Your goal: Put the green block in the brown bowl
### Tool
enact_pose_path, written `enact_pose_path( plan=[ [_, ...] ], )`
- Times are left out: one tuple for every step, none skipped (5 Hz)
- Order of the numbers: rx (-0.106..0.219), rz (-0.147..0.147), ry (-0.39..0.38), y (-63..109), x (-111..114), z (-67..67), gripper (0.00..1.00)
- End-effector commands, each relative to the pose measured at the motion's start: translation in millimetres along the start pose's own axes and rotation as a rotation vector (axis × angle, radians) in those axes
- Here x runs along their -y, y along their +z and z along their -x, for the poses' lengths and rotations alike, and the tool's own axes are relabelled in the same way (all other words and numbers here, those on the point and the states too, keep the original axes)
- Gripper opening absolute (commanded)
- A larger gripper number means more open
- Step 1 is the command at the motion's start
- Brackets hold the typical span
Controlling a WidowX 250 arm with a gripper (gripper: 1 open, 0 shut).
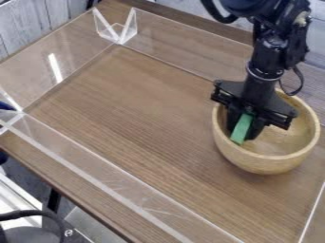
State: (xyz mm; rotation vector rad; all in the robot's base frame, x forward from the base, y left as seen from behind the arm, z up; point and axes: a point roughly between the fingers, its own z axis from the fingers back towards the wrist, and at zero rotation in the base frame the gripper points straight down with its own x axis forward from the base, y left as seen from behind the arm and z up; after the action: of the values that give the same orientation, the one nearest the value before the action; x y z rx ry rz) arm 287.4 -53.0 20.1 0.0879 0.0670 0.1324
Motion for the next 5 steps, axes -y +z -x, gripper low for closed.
enact_pose_path(
  plan=[
    [-0.084,-0.022,0.025,-25.2,-13.5,5.1,0.0],
    [-0.091,-0.014,0.03,-25.9,-16.9,4.5,0.0],
    [-0.098,-0.006,0.036,-26.6,-20.4,3.7,0.0],
    [-0.104,0.003,0.028,-27.6,-21.5,1.0,0.0],
    [-0.111,0.01,0.022,-27.5,-23.3,-1.6,0.0]
  ],
)
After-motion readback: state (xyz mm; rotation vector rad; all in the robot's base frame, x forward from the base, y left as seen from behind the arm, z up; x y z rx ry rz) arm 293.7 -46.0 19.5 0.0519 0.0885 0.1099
